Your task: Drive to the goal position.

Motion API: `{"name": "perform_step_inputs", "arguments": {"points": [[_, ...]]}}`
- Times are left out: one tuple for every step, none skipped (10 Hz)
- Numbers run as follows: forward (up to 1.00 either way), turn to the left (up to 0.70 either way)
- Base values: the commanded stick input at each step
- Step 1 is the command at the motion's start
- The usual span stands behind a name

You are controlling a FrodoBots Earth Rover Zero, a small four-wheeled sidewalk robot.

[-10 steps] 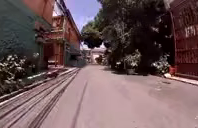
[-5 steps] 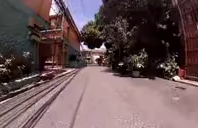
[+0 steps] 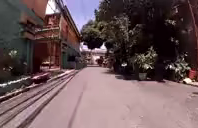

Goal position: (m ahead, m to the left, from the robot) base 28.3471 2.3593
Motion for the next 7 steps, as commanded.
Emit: {"name": "perform_step_inputs", "arguments": {"points": [[1.0, 0.0], [1.0, 0.0], [1.0, 0.0], [1.0, 0.0], [1.0, 0.0], [1.0, 0.0], [1.0, 0.0]]}}
